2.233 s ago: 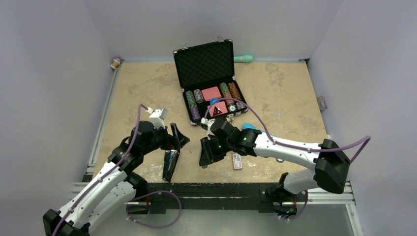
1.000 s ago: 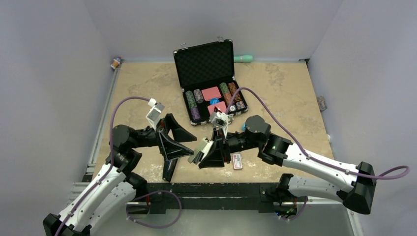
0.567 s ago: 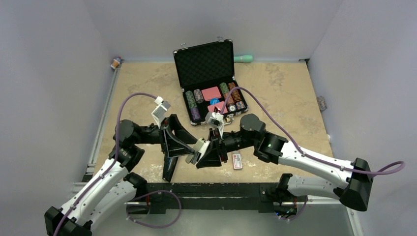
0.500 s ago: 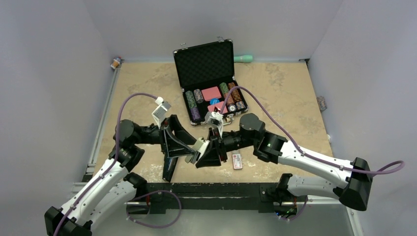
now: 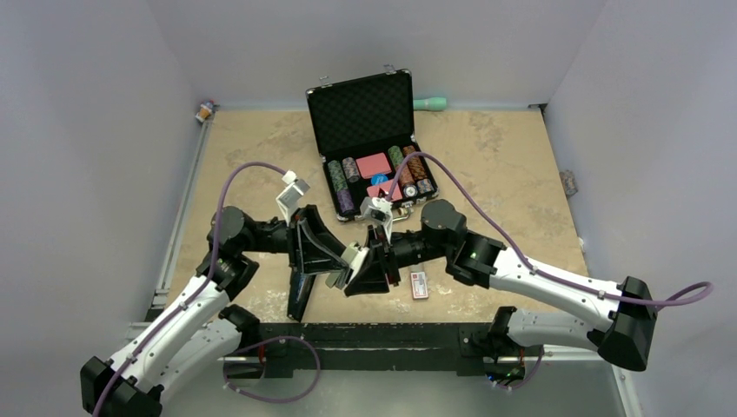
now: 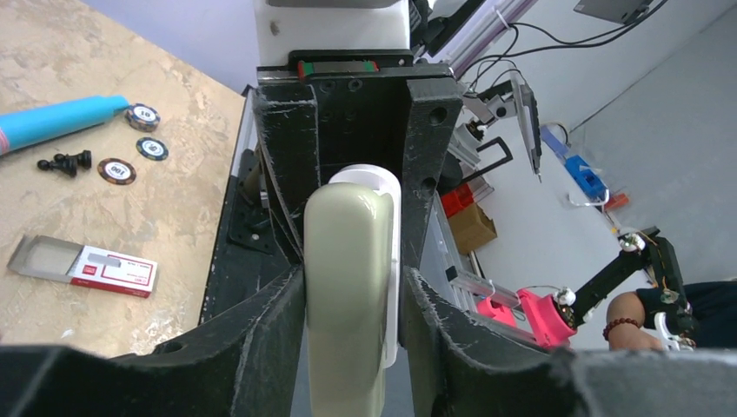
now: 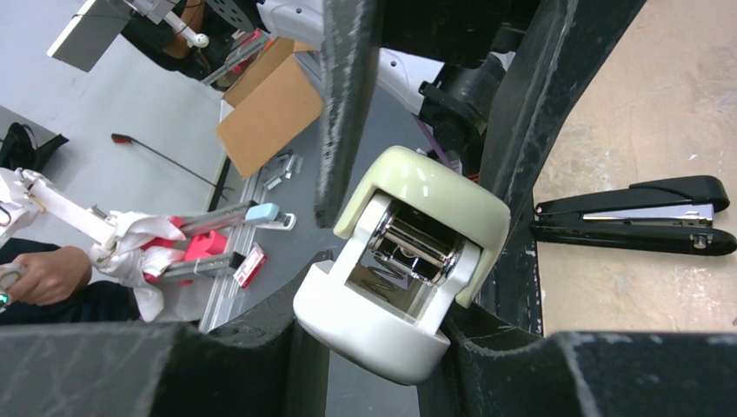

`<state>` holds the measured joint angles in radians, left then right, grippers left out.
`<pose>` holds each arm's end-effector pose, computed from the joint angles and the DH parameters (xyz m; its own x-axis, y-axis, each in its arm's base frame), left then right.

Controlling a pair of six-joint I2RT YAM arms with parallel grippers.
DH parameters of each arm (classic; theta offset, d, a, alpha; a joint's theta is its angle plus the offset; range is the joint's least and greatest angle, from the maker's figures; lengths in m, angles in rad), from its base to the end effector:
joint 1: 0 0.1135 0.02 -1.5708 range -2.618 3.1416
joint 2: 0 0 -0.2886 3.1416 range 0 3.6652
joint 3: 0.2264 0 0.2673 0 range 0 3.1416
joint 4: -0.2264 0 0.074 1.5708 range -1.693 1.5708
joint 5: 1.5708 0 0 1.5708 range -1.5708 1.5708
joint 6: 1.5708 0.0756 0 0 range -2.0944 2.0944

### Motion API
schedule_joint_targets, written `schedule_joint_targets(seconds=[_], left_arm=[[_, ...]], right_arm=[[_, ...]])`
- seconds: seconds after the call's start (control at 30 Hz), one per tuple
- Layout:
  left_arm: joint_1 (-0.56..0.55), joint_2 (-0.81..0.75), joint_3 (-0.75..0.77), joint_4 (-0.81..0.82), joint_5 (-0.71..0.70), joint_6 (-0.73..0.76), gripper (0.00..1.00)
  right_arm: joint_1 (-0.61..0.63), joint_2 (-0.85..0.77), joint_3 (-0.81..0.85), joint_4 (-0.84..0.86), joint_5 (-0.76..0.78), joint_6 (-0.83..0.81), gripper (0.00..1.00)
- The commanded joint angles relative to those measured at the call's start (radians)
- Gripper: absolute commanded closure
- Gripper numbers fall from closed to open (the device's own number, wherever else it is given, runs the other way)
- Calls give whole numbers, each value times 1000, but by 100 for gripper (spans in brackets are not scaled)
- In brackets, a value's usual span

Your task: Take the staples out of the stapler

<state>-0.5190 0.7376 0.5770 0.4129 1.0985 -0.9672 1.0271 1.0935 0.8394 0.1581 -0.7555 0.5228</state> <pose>0.1212 -0.1468 0.3522 -0.6792 -0.0434 -0.7327 0.7316 -0.1205 -0.6710 0.1021 0.2691 0.3501 -0.5303 -0.1747 -0.8296 -0.8209 -0.1388 0.5540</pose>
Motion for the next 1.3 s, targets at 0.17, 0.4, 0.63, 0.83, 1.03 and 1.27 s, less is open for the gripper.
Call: schedule_joint_targets(seconds=[0.17,0.4,0.63,0.83,1.03,1.27], left_arm=[[-25,-10,39,-23,-1,59,44],[-29,-8,37,-20,3,59,52],[-29,-20,44,-65,-21,89,93],[-29,-71,82,-256,-108,209,100],[-27,-99,133,-469,-247,315,100],[-25,-80,149,-534,-337,339,100]], right_arm=[[-1,12,61,59,19,1,100],[-1,16,73,45,55,6,100],[-4,26,71,29,83,19,100],[-23,32,70,-27,115,19,100],[-39,11,51,-66,160,13,77],[-68,9,31,-87,202,17,64]])
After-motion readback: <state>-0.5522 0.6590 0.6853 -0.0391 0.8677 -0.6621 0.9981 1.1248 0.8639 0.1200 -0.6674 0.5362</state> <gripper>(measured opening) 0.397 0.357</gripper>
